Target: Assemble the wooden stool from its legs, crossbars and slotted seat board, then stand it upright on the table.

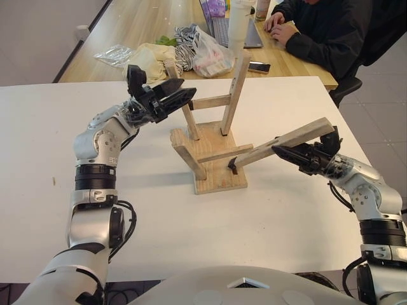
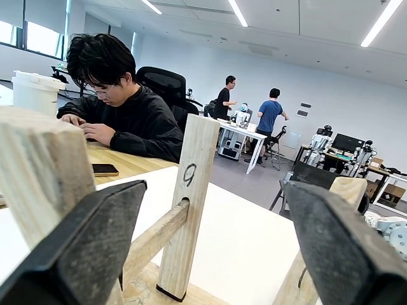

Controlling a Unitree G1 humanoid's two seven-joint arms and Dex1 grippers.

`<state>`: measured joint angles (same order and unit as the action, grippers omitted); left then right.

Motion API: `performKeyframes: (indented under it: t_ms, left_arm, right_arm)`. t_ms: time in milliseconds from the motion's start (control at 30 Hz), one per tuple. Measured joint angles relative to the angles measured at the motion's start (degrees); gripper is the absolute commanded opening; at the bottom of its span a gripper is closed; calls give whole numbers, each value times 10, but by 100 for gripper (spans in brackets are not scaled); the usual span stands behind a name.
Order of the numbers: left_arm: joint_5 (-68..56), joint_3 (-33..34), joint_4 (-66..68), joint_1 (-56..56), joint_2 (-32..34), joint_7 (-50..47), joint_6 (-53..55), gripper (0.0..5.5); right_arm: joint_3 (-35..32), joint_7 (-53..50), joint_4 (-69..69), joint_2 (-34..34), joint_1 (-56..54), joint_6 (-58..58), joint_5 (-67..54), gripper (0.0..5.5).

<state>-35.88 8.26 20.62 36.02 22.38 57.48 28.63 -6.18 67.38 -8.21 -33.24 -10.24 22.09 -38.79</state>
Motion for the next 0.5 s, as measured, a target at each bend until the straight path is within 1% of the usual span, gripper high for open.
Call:
performKeyframes:
  t_ms: [200, 500]
  left_arm:
    - [5, -1, 2, 0, -1, 1, 0, 395]
    - [6, -1, 1, 0, -2, 1, 0, 395]
  right_arm:
    - [47, 63, -40, -32, -39, -94, 28, 200]
    - [101, 128, -60, -77, -88, -175, 53, 200]
